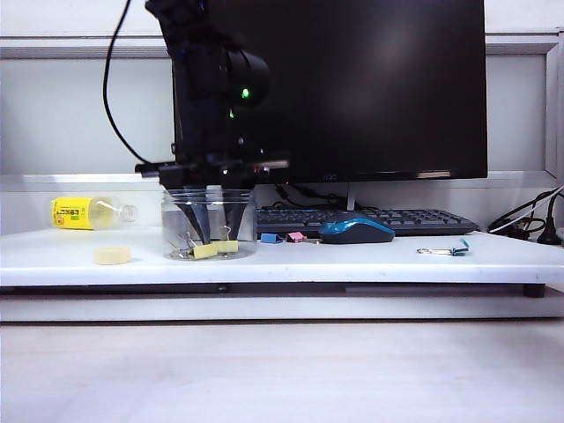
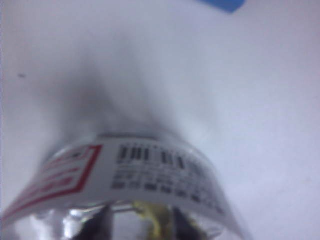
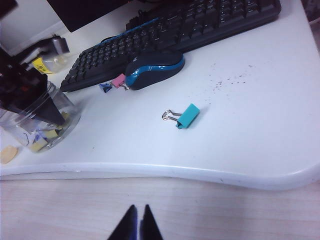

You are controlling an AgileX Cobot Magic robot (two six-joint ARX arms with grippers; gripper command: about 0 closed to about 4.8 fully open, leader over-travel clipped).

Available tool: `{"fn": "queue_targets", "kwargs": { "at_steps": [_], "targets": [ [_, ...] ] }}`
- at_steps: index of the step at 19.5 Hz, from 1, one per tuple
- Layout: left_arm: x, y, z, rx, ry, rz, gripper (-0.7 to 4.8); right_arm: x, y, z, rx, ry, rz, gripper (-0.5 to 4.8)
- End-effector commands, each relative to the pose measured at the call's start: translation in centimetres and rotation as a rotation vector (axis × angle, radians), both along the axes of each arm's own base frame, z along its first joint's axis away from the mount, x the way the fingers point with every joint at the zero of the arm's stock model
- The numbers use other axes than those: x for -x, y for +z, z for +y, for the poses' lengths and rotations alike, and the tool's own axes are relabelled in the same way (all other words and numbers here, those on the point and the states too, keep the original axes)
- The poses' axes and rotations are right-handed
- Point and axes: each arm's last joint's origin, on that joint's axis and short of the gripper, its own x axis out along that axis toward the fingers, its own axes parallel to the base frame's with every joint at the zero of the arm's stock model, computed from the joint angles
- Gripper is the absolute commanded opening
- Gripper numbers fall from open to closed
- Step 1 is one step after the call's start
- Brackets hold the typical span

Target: Take the clips out of the round transparent plastic box and place them on the table.

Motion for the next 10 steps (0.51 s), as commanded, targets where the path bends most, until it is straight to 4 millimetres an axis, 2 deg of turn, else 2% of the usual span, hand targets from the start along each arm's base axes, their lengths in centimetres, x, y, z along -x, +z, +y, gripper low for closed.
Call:
{"fn": "queue_targets", "kwargs": {
  "at_steps": [1,9,10],
  "targets": [
    [-0.3,-1.0,-0.3,-0.018,0.008,0.005,1.6,0.0,0.0,0.0,0.005,-0.001,-0.003,0.22],
    [-0.6,-2.2,-1.0,-0.017,0.002,-0.005,1.45,0.0,0.0,0.0,0.008,-0.002,-0.004,0.22],
    [-0.7,-2.2,-1.1,-0.014,0.002,-0.011,1.16,0.0,0.0,0.0,0.011,-0.001,-0.005,0.22]
  ]
}}
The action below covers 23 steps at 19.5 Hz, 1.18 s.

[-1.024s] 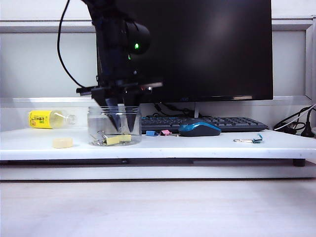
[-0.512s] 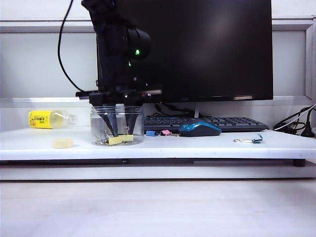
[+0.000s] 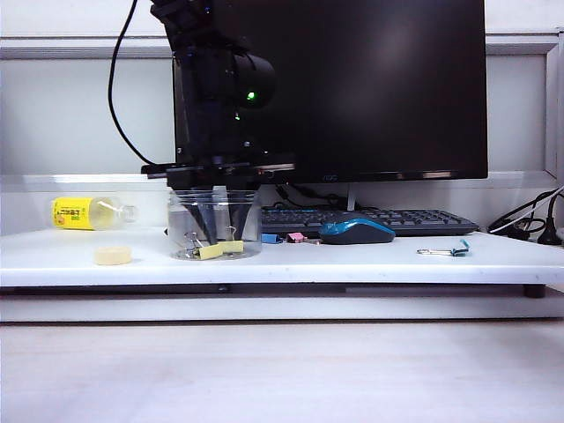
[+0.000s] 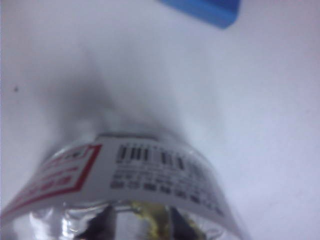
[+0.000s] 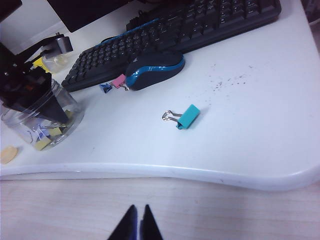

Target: Take the clips out of the round transparent plastic box and place them on the table.

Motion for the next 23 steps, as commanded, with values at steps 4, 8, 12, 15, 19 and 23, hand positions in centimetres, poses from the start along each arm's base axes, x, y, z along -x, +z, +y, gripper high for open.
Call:
{"fn": "queue_targets", "kwargs": {
  "at_steps": [4,8,12,15,19,23],
  "targets": [
    [-0.4,-1.7,-0.7,-0.007,-0.02,-0.001,0.73,0.0,0.0,0.0,0.008,-0.002,-0.003,0.22],
    [-0.3,-1.7,-0.9,-0.005,-0.036,-0.008,0.64,0.0,0.0,0.0,0.008,-0.002,-0.003,0.22],
    [0.0,-1.3,-0.8,-0.016,-0.063,0.002,0.64,0.0,0.0,0.0,0.01,-0.001,-0.003,0.22],
    [0.2,-0.1,-0.6,-0.001,-0.078,-0.032,0.64,0.0,0.0,0.0,0.018,0.0,-0.007,0.22],
    [0.9,2.6,-0.1,0.017,-0.101,-0.093,0.64,0.0,0.0,0.0,0.018,0.0,-0.007,0.22],
    [1.7,5.0,0.5,0.008,-0.118,-0.16,0.64,0.0,0.0,0.0,0.021,0.001,-0.008,0.22]
  ]
}}
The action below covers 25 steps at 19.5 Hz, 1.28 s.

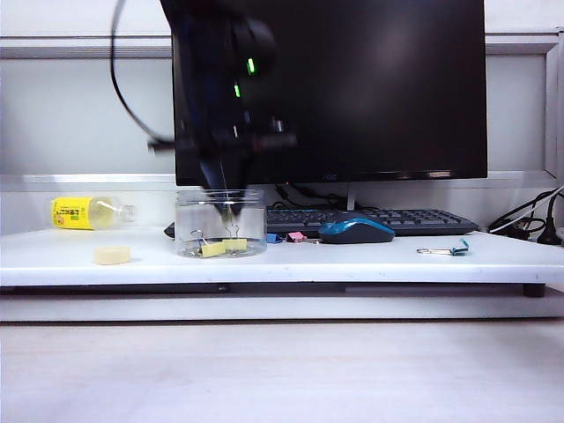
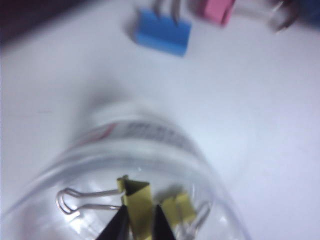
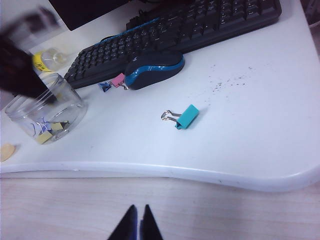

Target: Take the clips out of the round transparent plastic box and place them on the table.

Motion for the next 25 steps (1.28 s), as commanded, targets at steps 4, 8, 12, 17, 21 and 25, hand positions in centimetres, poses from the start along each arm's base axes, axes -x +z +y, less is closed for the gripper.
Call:
{"fn": "queue_targets", "kwargs": {
  "at_steps": [4,8,12,17,21,25],
  "targets": [
    [1.2,2.8,0.8,-0.017,-0.044,-0.059,0.64,0.0,0.0,0.0,0.006,-0.001,-0.002,0.22],
    [1.9,4.5,1.5,-0.038,-0.046,-0.117,0.64,0.0,0.0,0.0,0.006,-0.001,-0.002,0.22],
    [2.2,5.5,3.0,-0.108,-0.019,-0.136,0.64,0.0,0.0,0.0,0.006,-0.001,-0.002,0.22],
    [1.9,6.0,4.9,-0.138,0.011,-0.116,0.64,0.0,0.0,0.0,0.006,-0.001,-0.001,0.22],
    [1.1,5.7,6.6,-0.142,0.044,-0.103,0.64,0.0,0.0,0.0,0.006,0.0,-0.002,0.22],
    [0.3,4.6,7.9,-0.084,0.06,-0.053,0.64,0.0,0.0,0.0,0.006,-0.001,-0.002,0.22]
  ]
}}
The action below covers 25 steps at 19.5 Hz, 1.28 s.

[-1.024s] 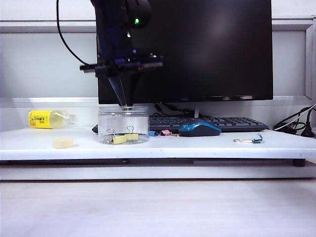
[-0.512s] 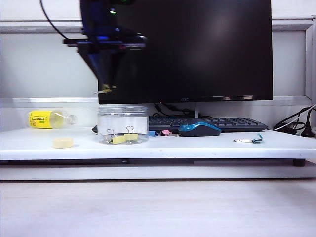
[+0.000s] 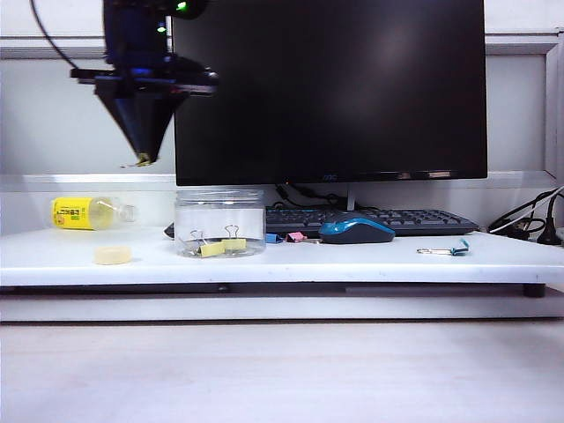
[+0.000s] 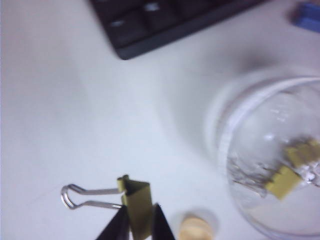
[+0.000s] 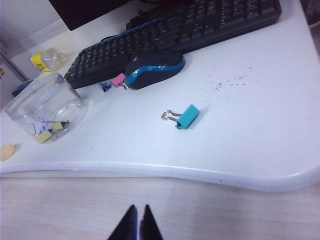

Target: Take the clips out of the round transparent plastic box and place them on the table.

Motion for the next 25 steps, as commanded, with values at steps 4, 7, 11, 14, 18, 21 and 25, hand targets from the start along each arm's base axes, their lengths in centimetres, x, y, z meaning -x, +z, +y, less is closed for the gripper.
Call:
{"fn": "queue_targets", "kwargs": {
  "at_steps": [4,7,11,14,18,21,25],
  "targets": [
    [-0.9,-3.6,1.3,0.075,0.008,0.073,0.64,0.0,0.0,0.0,0.005,-0.001,-0.001,0.22],
    [-0.9,-5.5,1.3,0.069,0.009,0.086,0.64,0.0,0.0,0.0,0.004,0.003,-0.001,0.22],
    [-1.2,-5.9,1.2,0.084,0.005,0.065,0.64,0.1,0.8,0.4,-0.026,0.134,-0.081,0.22],
    [-1.3,-5.9,1.1,0.106,-0.002,0.056,0.64,0.2,1.8,0.7,-0.038,0.186,-0.177,0.22],
    [-1.4,-6.0,1.0,0.1,-0.024,0.054,0.65,0.4,2.4,1.0,-0.062,0.206,-0.178,0.22],
    [-1.7,-6.6,1.3,0.094,-0.017,0.072,0.66,0.9,4.4,0.9,-0.059,0.155,-0.182,0.22],
    [-2.2,-8.0,1.3,0.097,-0.015,0.112,0.66,0.9,7.8,0.8,-0.055,0.133,-0.166,0.23]
  ]
}}
